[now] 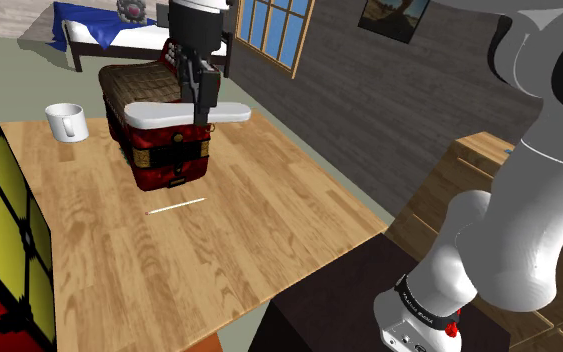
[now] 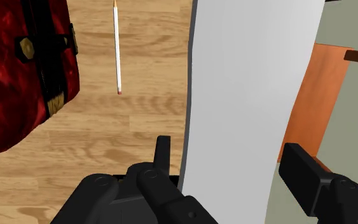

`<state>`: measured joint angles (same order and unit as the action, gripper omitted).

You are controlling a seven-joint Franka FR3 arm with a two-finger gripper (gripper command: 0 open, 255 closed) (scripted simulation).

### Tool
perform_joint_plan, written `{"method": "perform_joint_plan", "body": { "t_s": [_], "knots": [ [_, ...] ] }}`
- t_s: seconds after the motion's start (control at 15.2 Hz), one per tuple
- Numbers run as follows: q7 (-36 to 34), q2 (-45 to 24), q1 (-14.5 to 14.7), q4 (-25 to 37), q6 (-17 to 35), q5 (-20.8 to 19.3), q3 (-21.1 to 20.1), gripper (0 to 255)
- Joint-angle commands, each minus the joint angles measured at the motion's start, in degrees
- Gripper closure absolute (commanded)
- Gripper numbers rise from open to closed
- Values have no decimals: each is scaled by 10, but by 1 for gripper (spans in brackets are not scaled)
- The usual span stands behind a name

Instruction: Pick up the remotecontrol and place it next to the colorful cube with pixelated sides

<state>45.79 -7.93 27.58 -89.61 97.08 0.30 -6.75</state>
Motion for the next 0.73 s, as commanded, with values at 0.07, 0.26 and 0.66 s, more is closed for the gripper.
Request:
{"method": "perform_joint_plan", "body": {
  "t_s": [0.07, 0.26, 0.66],
  "knots": [
    [-41, -17, 24, 20, -2, -5, -17, 255],
    [-80, -40, 48, 51, -10, -11, -32, 255],
    [-156, -105, 102, 140, -35, -30, -58, 255]
  ]
}}
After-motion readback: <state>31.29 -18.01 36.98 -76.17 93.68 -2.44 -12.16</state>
